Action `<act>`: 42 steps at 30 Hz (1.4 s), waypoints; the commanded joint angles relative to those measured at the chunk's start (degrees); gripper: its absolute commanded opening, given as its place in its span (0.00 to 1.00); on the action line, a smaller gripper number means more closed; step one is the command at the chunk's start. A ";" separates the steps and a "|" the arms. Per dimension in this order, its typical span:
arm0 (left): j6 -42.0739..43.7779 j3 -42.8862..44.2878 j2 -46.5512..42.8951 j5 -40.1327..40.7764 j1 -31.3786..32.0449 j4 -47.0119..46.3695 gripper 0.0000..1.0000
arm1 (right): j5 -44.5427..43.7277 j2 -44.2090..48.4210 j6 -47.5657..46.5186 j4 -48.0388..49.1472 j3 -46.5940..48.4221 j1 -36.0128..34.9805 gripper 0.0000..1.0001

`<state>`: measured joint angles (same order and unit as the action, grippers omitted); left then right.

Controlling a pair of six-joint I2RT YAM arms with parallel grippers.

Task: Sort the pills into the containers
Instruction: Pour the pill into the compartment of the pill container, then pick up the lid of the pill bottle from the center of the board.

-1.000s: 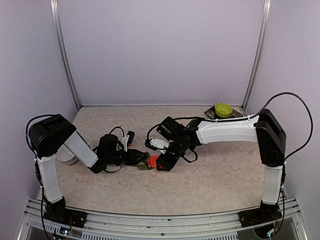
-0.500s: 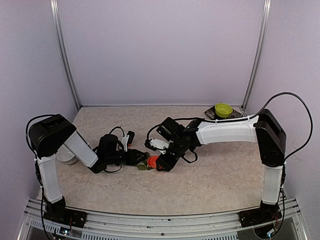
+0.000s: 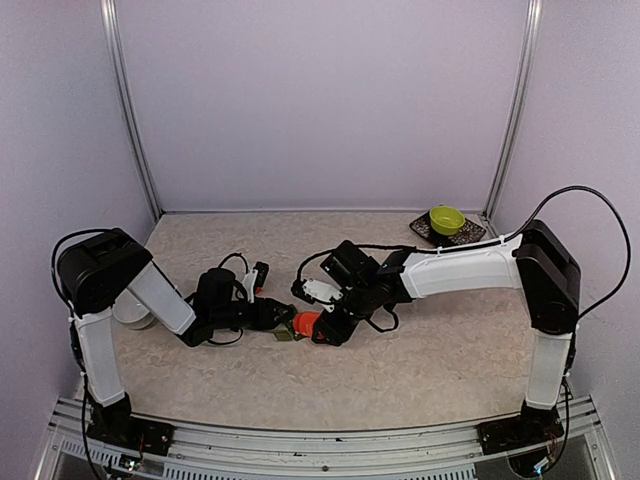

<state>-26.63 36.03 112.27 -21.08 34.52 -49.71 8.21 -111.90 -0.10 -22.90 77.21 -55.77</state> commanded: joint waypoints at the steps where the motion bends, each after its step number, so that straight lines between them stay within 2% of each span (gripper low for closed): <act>1: -0.21 -0.87 1.40 0.34 -0.55 2.74 0.48 | 1.01 3.65 0.01 3.99 -1.54 -0.76 0.00; 7: -0.24 -0.87 1.31 0.34 -0.57 2.80 0.48 | 1.70 6.91 0.23 9.63 -6.26 -0.76 0.00; 16: -0.14 -0.95 1.03 0.34 -0.61 2.85 0.50 | 5.97 11.83 0.82 23.56 -15.88 -0.59 0.00; 22: -0.09 -0.94 0.67 0.38 -0.63 2.95 0.52 | 9.69 15.39 2.43 38.63 -24.54 0.06 0.00; 33: 0.00 -1.13 -0.85 0.25 -1.12 3.31 0.60 | 10.64 23.54 4.72 68.65 -40.08 1.41 0.00; 42: 0.10 -0.86 -1.91 -0.10 -1.70 4.58 0.68 | 7.21 31.61 5.33 83.54 -47.98 1.68 0.00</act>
<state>-26.63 36.03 111.20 -21.69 33.58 -49.04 17.06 -83.99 4.56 49.41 31.59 -54.57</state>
